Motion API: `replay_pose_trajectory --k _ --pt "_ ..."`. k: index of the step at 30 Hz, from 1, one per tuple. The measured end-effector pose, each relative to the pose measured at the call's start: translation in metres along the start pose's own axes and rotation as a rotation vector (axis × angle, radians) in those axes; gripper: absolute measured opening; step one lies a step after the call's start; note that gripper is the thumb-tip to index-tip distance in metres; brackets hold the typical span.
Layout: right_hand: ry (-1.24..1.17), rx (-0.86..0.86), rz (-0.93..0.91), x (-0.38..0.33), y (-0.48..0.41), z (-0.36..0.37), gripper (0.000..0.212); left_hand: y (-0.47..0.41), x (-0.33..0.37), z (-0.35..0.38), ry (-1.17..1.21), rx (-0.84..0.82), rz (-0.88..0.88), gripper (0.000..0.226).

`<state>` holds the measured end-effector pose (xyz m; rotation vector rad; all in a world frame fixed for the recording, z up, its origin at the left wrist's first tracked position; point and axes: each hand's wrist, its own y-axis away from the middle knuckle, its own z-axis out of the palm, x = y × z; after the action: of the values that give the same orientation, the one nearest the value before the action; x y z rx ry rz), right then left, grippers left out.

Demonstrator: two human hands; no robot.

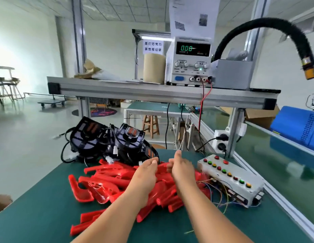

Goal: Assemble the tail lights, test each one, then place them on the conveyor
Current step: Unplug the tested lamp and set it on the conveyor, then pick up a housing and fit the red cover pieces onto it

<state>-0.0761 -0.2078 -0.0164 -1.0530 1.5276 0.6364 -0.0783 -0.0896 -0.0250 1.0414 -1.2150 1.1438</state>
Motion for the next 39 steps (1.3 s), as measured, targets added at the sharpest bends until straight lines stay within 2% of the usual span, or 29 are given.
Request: replay_pose_trajectory --k 5,9,11,17,20,22,26,30,34,38,39 --pt "0.035 -0.070 0.008 -0.004 -0.004 0.064 0.063 -0.037 0.002 -0.060 0.031 0.280 0.008 0.024" --pt "0.053 -0.060 0.020 -0.007 -0.016 0.089 0.060 -0.075 0.017 -0.096 -0.141 0.537 0.030 0.035" --pt "0.050 -0.058 0.048 -0.007 -0.022 0.097 0.056 -0.091 0.023 -0.106 -0.252 0.589 0.018 0.045" --pt "0.081 -0.104 0.059 -0.014 -0.034 0.110 0.052 -0.126 0.029 -0.104 -0.526 0.583 -0.014 0.057" --pt "0.100 -0.100 0.079 -0.013 -0.038 0.110 0.053 -0.133 0.027 -0.105 -0.671 0.569 0.001 0.044" --pt "0.078 -0.111 0.114 -0.011 -0.039 0.107 0.055 -0.135 0.028 -0.107 -0.687 0.557 0.012 0.035" --pt "0.008 -0.121 0.150 -0.014 -0.037 0.105 0.052 -0.130 0.035 -0.107 -0.601 0.582 0.003 0.043" --pt "-0.148 -0.133 0.178 -0.025 -0.036 0.106 0.050 -0.115 0.044 -0.102 -0.446 0.560 0.054 0.033" --pt "-0.304 -0.171 0.233 -0.039 -0.035 0.101 0.052 -0.082 0.042 -0.085 -0.339 0.560 0.129 0.038" --pt "-0.383 -0.109 0.139 -0.050 -0.031 0.086 0.038 -0.049 0.029 -0.070 -0.218 0.522 0.184 0.024" --pt "-0.360 -0.089 0.094 -0.052 -0.027 0.079 0.038 -0.043 0.026 -0.067 -0.126 0.486 0.168 0.028"
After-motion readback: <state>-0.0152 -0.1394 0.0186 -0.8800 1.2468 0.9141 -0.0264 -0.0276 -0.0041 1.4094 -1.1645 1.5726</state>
